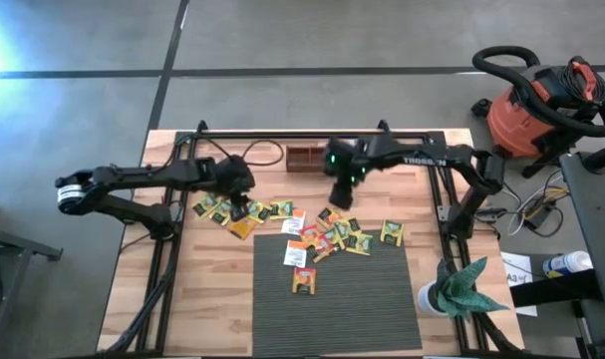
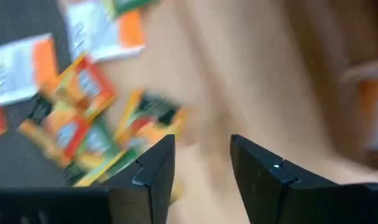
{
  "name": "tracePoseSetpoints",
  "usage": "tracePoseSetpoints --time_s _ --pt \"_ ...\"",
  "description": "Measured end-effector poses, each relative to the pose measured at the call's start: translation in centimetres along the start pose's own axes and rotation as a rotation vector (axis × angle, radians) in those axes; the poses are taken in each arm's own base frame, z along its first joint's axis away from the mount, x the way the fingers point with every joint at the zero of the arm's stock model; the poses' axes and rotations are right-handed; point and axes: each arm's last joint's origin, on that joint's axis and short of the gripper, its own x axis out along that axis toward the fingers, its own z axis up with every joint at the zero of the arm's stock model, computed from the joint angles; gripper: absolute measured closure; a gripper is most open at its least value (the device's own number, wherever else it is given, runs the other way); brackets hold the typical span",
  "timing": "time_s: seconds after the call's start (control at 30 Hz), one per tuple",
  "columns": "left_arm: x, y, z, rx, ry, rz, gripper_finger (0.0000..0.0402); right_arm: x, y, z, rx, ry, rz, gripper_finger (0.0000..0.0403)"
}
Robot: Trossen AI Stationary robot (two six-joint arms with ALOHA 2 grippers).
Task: Pick & Place Tea
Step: Put the white tea bag into the right section of the wooden organizer
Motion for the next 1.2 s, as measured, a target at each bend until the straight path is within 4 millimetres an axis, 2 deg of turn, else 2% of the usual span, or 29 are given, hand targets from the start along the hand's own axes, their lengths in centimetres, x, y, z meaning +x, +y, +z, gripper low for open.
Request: tracePoseSetpoints --time_s 0.27,0.37,0.53,0.67,0.87,1.2 --pt "1.5 -0.9 0.7 0.258 -0.042 -0.041 0.0250 0.0 7.6 -2.5 0.091 -0.021 -0.007 0.0268" --pt "1.6 -1.0 0.7 0.266 -0.038 -0.030 0.0250 -0.1 9.7 -3.4 0.182 -0.024 -0.009 0.0272" --pt "1.3 -0.9 0.8 0.219 -0.050 -0.024 0.0250 -0.4 12.0 -4.5 0.297 -0.069 -0.047 0.0276" --pt "0.7 -0.9 1.2 0.162 -0.080 -0.023 0.0250 -0.9 13.0 -4.9 0.340 -0.125 -0.077 0.0274" --pt "0.9 -0.9 1.1 0.124 -0.073 -0.025 0.0250 -1.4 13.5 -4.8 0.347 -0.174 -0.099 0.0276" --pt "0.9 -0.9 1.1 0.124 -0.072 -0.025 0.0250 -1.6 13.7 -4.5 0.219 -0.212 -0.127 0.0276"
